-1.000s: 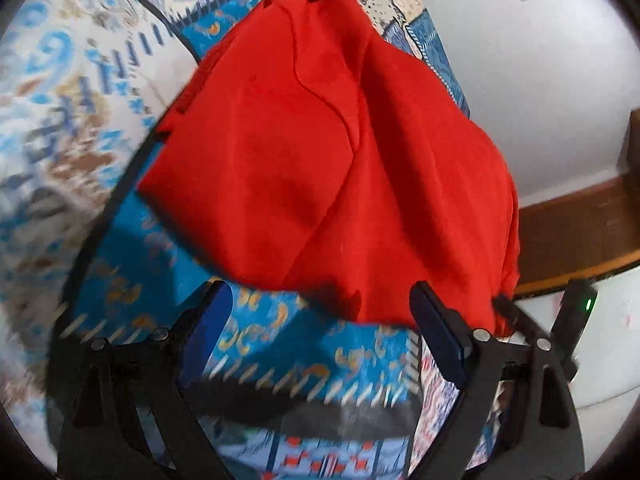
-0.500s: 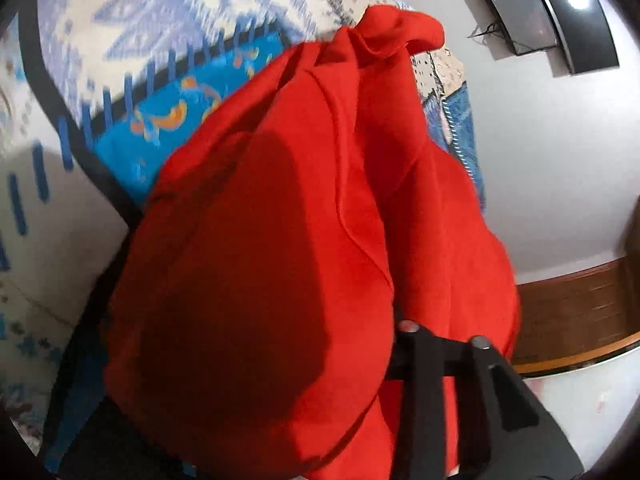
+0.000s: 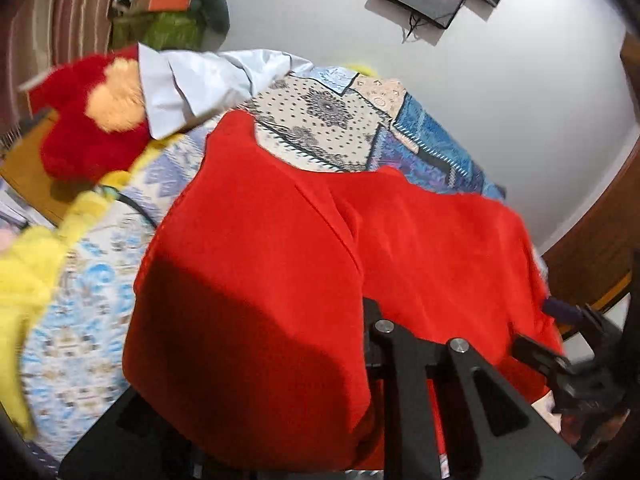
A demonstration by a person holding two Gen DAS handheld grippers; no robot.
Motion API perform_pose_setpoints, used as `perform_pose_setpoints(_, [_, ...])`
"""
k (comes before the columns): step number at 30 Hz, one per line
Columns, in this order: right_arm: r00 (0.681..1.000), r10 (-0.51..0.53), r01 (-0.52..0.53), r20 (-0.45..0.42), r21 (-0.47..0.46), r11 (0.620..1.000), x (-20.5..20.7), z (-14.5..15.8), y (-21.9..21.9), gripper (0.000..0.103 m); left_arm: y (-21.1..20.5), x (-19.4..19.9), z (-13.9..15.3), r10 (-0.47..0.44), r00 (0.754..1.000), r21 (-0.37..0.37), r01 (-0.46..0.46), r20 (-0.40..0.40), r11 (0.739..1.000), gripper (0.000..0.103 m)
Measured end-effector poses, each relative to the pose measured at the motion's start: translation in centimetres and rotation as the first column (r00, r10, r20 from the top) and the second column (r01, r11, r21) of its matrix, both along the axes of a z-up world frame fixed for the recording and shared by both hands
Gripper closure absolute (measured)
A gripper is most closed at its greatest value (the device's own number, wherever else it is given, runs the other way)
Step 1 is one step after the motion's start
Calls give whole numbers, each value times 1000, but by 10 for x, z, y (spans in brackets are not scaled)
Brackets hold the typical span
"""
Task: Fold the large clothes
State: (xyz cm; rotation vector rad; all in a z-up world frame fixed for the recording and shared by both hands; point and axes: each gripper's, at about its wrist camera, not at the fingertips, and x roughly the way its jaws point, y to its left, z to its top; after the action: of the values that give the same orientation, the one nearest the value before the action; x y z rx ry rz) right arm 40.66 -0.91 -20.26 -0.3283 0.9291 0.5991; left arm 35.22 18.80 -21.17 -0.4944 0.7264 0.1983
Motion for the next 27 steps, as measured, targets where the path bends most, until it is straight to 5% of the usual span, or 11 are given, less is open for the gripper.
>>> perform_pose_setpoints(4, [982,4,-8,-188,-20,1000,9,-55,34,0,13,-28,-13,32,999,34,-32,-3,999,83])
perform_pose_setpoints(7, [984,60,-73,-166,-72,995,-4,-76,55,0,18,-37,-25,55,998,56,-53,-36,997,84])
perform_pose_setpoints(10, [982,105,-122,-158,-102,987,-14,-73,61,0,19,-35,-25,72,996,93,-66,-56,993,84])
perform_pose_setpoints(16, [964,-22,61,-264,139,988,0,-19,-33,1,-9,-13,30,49,998,256,-55,32,965,84])
perform_pose_setpoints(20, [961,-172,213,-217,182,960,2,25,-131,1,-65,17,74,-31,995,405,-12,100,914,84])
perform_pose_setpoints(23, [953,-279,293,-116,141,946,-10,53,-199,1,-140,40,95,-190,975,485,112,115,867,84])
perform_pose_setpoints(25, [933,-351,358,-77,113,927,-20,65,-236,1,-183,52,90,-303,951,519,226,68,825,84])
perform_pose_setpoints(27, [915,-395,403,-83,123,907,-30,72,-270,1,-235,61,65,-440,896,525,407,-68,748,84])
